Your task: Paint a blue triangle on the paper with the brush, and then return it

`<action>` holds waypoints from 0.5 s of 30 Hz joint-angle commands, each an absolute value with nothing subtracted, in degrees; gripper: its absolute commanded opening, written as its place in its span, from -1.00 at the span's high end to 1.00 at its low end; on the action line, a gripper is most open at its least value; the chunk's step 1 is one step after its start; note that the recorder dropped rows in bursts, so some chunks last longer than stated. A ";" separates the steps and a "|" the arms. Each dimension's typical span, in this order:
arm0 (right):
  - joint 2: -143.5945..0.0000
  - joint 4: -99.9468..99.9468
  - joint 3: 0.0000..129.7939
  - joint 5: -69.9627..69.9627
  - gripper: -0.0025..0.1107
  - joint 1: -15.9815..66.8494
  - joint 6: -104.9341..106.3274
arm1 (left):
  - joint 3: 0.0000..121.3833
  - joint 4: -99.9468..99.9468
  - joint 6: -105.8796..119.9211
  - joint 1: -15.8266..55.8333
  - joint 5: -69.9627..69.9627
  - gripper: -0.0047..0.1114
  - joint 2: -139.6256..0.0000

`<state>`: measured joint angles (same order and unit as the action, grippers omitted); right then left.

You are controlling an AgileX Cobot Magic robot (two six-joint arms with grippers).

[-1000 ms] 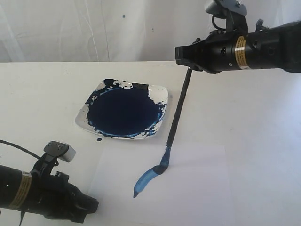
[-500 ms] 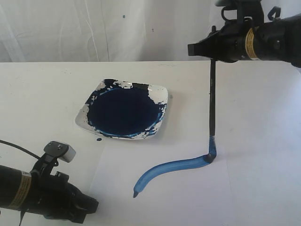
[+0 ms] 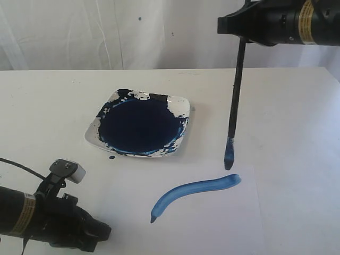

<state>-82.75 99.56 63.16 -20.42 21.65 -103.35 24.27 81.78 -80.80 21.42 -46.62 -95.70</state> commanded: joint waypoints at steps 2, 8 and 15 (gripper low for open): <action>-81.95 99.95 62.80 -30.48 0.96 21.01 -107.84 | 24.05 82.70 -80.68 21.89 -44.94 0.92 -95.69; -81.95 99.95 62.80 -36.68 0.96 21.01 -108.35 | 24.05 82.70 -80.68 21.89 -44.94 0.92 -95.69; -84.92 99.95 62.80 -42.20 0.96 21.62 -109.56 | 24.05 82.70 -80.68 21.89 -44.94 0.92 -95.69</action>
